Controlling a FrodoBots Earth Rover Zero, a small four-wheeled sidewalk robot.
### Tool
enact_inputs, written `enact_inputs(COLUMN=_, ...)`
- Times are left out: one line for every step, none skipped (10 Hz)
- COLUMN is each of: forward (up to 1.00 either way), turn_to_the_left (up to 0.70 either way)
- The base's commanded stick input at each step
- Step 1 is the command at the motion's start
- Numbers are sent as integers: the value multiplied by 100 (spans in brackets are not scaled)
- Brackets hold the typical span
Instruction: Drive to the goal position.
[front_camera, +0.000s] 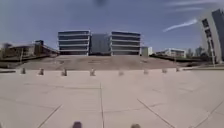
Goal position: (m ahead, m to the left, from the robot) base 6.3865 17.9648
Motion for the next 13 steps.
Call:
enact_inputs(forward=70, turn_to_the_left=35)
enact_inputs(forward=70, turn_to_the_left=35)
enact_inputs(forward=70, turn_to_the_left=35)
enact_inputs(forward=70, turn_to_the_left=35)
enact_inputs(forward=70, turn_to_the_left=14)
enact_inputs(forward=70, turn_to_the_left=0)
enact_inputs(forward=70, turn_to_the_left=0)
enact_inputs(forward=70, turn_to_the_left=0)
enact_inputs(forward=70, turn_to_the_left=0)
enact_inputs(forward=70, turn_to_the_left=0)
enact_inputs(forward=70, turn_to_the_left=0)
enact_inputs(forward=70, turn_to_the_left=0)
enact_inputs(forward=70, turn_to_the_left=0)
